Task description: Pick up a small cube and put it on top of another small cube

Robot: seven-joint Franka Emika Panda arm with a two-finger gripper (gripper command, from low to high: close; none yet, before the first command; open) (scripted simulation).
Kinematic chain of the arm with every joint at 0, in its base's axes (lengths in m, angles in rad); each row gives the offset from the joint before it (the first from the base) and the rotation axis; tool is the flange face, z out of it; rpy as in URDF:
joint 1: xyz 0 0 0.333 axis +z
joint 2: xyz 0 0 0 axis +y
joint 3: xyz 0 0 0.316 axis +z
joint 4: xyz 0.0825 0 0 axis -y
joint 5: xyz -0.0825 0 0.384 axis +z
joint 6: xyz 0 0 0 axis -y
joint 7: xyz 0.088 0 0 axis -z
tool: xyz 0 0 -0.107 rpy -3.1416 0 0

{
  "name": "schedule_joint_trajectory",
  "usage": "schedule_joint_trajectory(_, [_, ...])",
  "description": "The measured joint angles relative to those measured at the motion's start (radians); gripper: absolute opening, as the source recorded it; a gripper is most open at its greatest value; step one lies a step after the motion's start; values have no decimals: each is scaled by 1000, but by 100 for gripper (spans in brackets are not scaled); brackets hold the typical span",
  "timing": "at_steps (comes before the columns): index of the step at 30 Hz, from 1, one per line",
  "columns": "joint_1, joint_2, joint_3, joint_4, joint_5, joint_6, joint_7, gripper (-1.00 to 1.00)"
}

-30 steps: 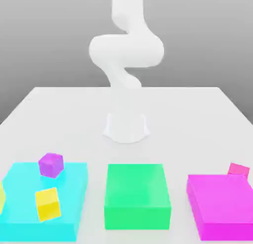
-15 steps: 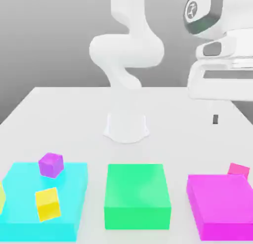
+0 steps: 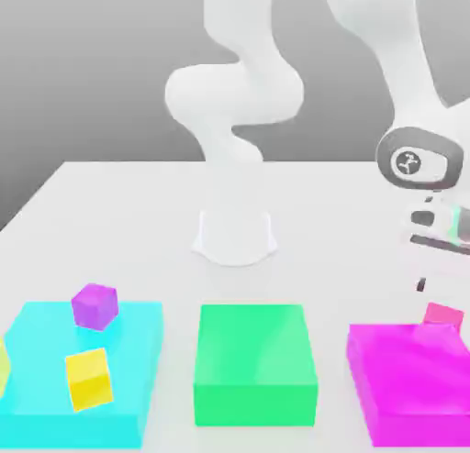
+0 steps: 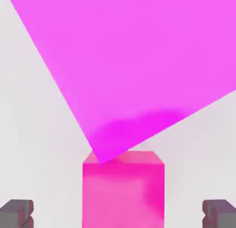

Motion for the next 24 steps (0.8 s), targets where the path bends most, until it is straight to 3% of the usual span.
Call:
schedule_joint_trajectory(3, [87, 87, -109, 25, -116, 54, 90, 0])
schedule_joint_trajectory(4, [117, 114, -146, 33, -151, 72, 117, -100])
schedule_joint_trajectory(11, [127, 119, -157, 35, -155, 80, 120, -100])
schedule_joint_trajectory(18, [-36, -65, 49, -21, 99, -34, -72, -100])
schedule_joint_trajectory(24, [-233, -206, -66, -64, 220, -111, -235, -100])
